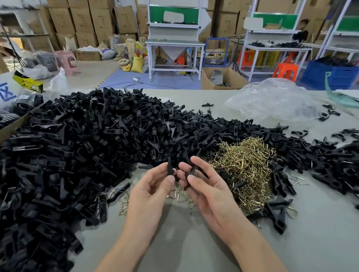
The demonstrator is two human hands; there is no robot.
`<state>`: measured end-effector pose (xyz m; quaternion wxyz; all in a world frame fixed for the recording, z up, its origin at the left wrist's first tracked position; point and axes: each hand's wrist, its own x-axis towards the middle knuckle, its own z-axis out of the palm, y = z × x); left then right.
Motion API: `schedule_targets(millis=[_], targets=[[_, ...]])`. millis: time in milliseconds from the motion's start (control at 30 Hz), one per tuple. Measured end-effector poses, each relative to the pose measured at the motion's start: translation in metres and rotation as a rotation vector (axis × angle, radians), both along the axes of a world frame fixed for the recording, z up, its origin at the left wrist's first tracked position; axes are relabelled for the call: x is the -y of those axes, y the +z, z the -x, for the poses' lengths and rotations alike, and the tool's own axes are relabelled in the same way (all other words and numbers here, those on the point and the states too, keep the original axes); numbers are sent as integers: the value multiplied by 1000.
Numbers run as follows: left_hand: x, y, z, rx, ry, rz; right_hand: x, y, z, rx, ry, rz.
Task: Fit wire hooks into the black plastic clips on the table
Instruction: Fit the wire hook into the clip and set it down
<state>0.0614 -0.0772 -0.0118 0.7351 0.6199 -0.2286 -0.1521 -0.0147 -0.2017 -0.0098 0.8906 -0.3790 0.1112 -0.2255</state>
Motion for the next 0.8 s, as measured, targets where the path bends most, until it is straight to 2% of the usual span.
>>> schedule_targets(millis=[267, 800], targets=[[1, -1, 3, 9, 40, -29, -4, -3, -1, -51, 20, 167], [-1, -2, 5, 51, -17, -54, -5, -11, -4, -26, 2, 251]])
